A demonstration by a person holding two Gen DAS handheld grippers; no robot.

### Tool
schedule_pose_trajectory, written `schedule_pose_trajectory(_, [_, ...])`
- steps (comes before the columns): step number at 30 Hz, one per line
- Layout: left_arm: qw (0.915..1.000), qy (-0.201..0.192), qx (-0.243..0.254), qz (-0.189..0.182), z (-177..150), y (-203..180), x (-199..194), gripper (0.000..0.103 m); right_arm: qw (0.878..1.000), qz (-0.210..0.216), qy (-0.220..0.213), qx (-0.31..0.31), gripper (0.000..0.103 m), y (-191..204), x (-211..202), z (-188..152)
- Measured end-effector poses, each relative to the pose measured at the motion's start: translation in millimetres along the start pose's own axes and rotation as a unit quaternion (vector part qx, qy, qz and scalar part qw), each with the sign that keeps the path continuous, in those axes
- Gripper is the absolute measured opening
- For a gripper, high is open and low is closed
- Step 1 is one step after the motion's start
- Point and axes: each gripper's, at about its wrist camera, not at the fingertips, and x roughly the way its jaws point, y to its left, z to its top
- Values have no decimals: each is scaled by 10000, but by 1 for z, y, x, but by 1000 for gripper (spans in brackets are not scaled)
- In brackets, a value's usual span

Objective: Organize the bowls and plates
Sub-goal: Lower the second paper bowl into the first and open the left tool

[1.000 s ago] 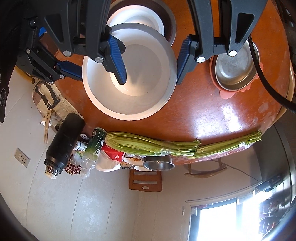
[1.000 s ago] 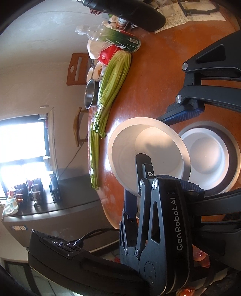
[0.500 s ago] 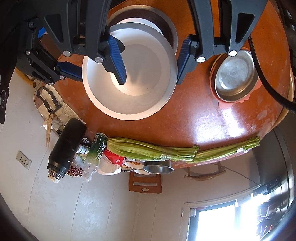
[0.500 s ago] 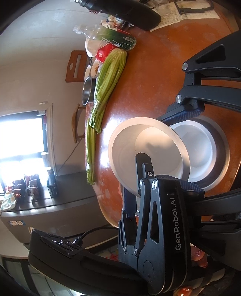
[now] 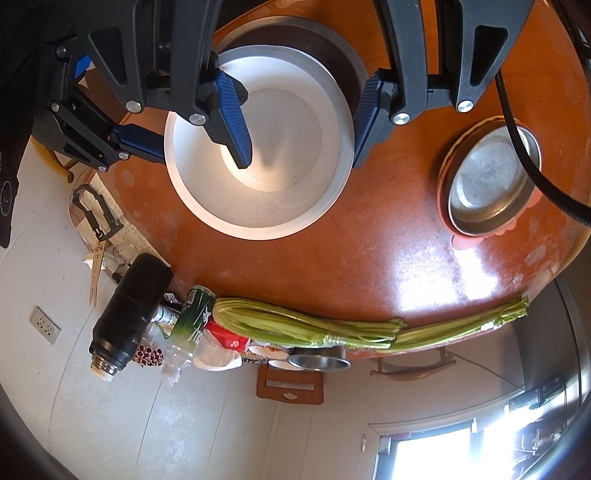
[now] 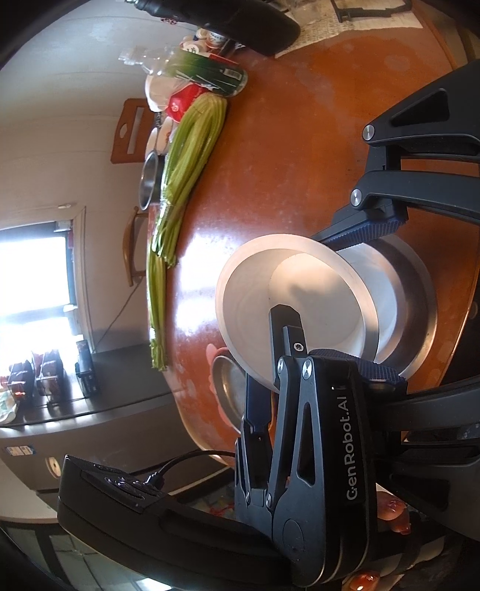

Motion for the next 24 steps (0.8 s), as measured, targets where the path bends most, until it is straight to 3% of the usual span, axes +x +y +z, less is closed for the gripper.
schedule_pose_trajectory(24, [9998,213,-7,18,-10,-2,20,53,9997,81,244,26,57,-5,8,-13])
